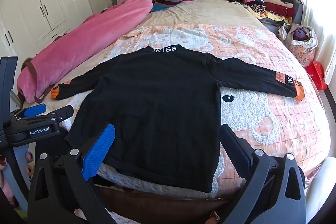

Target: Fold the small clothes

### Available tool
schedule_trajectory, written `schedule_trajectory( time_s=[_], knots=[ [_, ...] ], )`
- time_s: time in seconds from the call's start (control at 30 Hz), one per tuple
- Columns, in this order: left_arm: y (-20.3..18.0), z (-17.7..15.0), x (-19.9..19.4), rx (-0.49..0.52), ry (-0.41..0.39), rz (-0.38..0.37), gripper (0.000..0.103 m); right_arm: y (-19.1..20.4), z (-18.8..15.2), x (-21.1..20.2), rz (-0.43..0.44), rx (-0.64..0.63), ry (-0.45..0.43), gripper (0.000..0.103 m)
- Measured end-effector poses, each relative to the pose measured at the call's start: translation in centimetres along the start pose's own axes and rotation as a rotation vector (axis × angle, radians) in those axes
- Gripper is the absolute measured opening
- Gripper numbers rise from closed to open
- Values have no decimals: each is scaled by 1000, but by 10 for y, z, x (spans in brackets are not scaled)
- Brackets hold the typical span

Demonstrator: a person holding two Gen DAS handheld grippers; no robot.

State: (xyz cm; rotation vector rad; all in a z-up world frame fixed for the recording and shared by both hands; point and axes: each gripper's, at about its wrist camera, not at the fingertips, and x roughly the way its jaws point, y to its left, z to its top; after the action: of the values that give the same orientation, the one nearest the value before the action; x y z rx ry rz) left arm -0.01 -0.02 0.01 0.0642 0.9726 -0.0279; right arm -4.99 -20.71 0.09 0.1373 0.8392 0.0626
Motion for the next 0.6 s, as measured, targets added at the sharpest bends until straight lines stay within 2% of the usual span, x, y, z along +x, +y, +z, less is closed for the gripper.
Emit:
schedule_trajectory(
  time_s=[0.6],
  knots=[
    [0,0,0,0,-2,0,94,-1,1,-2,1,1,-2,99]
  ],
)
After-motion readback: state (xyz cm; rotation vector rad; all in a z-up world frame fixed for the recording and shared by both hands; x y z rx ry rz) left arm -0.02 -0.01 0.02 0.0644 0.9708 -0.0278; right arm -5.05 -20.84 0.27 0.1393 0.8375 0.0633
